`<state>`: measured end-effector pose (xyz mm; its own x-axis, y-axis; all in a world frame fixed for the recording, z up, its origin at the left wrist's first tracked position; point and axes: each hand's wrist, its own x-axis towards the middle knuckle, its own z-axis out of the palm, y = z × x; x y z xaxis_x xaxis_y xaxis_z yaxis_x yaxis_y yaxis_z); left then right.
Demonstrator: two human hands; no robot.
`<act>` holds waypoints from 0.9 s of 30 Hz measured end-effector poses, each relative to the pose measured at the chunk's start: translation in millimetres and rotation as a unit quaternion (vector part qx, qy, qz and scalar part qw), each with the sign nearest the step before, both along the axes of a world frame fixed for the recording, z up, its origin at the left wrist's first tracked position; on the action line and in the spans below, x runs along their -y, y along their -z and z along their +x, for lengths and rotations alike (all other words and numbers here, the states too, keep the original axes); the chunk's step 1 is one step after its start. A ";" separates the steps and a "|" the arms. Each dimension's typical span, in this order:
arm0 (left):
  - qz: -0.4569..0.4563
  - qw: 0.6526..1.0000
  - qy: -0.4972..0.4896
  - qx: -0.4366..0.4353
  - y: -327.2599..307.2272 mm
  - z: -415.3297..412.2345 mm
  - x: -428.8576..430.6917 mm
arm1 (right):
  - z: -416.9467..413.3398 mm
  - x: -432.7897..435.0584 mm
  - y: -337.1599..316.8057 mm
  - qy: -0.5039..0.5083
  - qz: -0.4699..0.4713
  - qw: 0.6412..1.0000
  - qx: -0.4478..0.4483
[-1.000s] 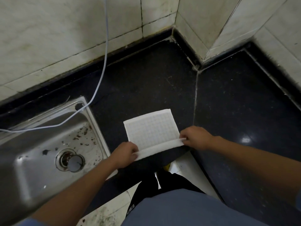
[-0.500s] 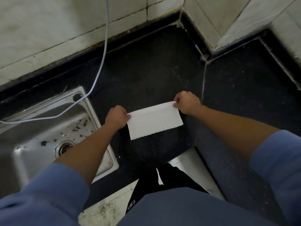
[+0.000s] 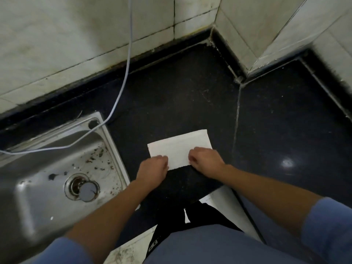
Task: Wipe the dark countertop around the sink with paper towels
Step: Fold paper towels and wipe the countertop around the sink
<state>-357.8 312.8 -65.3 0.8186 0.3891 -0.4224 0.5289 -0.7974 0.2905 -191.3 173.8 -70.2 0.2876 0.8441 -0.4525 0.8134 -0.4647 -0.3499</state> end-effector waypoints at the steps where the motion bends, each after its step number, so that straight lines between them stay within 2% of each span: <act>1: -0.005 1.000 0.003 -0.020 4.3 -8.2 2.9 | 0.7 7.2 3.4 0.008 -0.012 1.000 -0.002; 8: -0.009 0.999 -0.040 -0.005 15.5 -41.0 -7.6 | 41.2 51.5 -0.4 0.094 -0.034 0.995 0.031; 10: 0.005 0.999 -0.030 0.018 15.2 -41.9 -8.1 | 45.0 49.9 -3.7 0.106 -0.047 0.993 0.037; 14: 0.081 0.993 0.037 0.076 13.1 -33.8 -14.1 | 41.1 19.1 -10.6 0.185 0.006 0.981 0.051; 17: 0.081 0.995 0.059 0.009 9.8 -24.9 -20.8 | 35.8 -5.2 -9.2 0.259 -0.037 0.965 0.033; 22: 0.083 0.994 0.058 -0.034 7.0 -22.3 -24.5 | 39.2 -19.8 -9.4 0.391 -0.068 0.915 -0.074; 25: 0.071 0.997 0.027 -0.011 5.1 -28.3 -24.9 | 42.8 -23.7 -21.4 0.476 -0.018 0.854 -0.211; 27: 0.059 0.998 -0.010 0.008 3.9 -37.2 -27.9 | 39.1 -29.6 -36.3 0.493 -0.006 0.822 -0.285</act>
